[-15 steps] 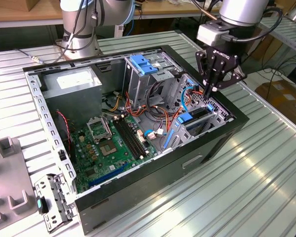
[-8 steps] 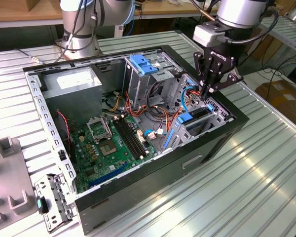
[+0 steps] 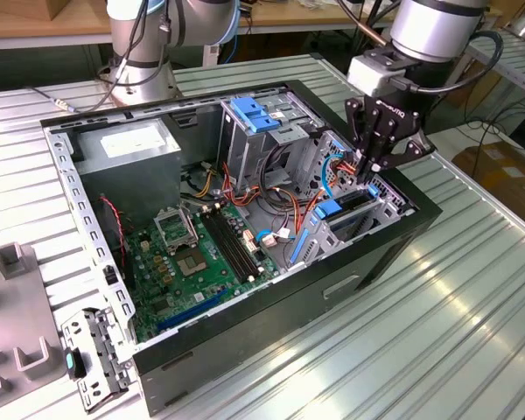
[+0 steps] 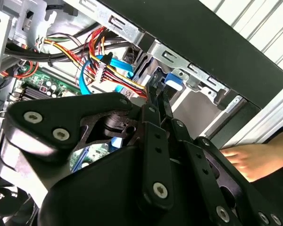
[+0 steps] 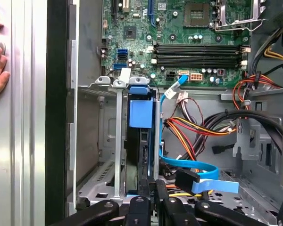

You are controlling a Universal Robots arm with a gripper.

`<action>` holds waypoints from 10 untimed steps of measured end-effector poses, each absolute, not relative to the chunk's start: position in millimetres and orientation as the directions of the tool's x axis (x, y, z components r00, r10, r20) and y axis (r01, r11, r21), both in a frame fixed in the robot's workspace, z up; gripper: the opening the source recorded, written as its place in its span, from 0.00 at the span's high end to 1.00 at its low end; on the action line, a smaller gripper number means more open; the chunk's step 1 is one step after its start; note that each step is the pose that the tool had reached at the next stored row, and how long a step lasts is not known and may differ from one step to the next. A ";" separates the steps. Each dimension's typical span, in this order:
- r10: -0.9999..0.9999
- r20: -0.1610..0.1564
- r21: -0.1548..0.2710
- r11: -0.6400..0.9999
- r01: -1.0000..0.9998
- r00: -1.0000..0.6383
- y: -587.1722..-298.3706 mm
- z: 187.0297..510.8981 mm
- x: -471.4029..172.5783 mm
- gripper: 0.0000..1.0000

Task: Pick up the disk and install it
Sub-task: 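Insert the first disk wire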

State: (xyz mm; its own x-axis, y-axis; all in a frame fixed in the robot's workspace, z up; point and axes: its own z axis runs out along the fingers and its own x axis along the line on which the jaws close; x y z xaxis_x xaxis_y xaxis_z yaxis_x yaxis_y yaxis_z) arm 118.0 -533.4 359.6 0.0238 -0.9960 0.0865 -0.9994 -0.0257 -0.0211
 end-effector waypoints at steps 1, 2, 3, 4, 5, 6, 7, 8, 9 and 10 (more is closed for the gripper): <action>-0.996 0.086 -0.021 -0.026 -0.999 0.024 -534.5 359.4 117.7 0.83; -0.996 0.085 -0.022 -0.026 -0.999 0.024 -534.8 359.2 116.6 0.83; -0.996 0.083 -0.023 -0.026 -0.999 0.024 -534.8 359.1 115.9 0.83; -0.997 0.072 -0.028 -0.025 -0.999 0.023 -535.0 358.8 112.0 0.83; -0.997 0.070 -0.029 -0.025 -0.999 0.023 -535.1 358.5 111.5 0.83; -0.997 0.069 -0.029 -0.025 -0.999 0.023 -535.1 358.4 111.5 0.83; -0.997 0.069 -0.030 -0.025 -0.999 0.023 -535.2 358.4 111.5 0.83; -0.997 0.069 -0.030 -0.025 -0.999 0.023 -535.8 358.1 111.5 0.83; -0.997 0.069 -0.030 -0.025 -0.999 0.023 -536.1 358.0 111.5 0.83; -0.997 0.067 -0.030 -0.025 -0.999 0.023 -536.8 357.5 111.5 0.83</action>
